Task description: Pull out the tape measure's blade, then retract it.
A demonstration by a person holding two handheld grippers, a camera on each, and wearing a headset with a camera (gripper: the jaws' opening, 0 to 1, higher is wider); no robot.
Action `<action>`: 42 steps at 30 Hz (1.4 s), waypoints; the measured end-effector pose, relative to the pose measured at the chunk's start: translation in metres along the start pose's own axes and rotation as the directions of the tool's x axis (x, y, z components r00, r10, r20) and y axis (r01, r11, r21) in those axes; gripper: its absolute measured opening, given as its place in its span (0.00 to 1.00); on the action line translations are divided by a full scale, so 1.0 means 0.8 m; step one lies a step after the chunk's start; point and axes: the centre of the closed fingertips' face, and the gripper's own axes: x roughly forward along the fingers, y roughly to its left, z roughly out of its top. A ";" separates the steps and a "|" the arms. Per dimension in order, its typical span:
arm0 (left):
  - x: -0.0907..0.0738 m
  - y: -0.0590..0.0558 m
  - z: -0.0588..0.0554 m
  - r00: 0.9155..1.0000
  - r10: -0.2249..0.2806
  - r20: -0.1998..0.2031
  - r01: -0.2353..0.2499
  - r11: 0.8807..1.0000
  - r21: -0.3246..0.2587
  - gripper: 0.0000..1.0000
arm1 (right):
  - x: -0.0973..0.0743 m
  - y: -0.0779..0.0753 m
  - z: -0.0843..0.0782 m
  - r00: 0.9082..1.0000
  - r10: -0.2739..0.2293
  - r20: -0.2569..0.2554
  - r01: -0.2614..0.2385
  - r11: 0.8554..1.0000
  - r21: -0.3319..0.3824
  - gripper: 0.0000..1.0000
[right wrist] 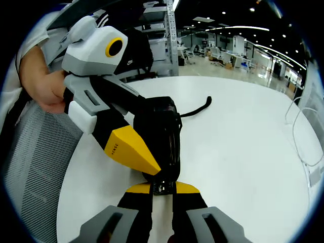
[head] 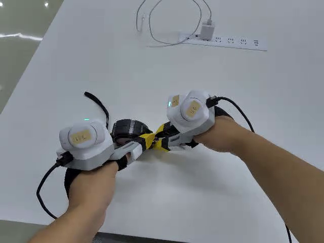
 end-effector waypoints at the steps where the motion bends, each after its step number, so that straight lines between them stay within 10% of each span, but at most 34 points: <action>1: 0.000 0.000 0.000 1.000 0.000 0.001 0.000 1.000 0.002 0.57 | 0.001 0.000 0.000 1.000 -0.001 -0.002 0.001 1.000 -0.002 0.10; 42: 0.000 -0.005 0.004 1.000 -0.020 0.003 0.020 1.000 0.011 0.63 | -0.002 -0.005 -0.007 0.999 -0.044 0.013 0.044 0.999 0.014 0.19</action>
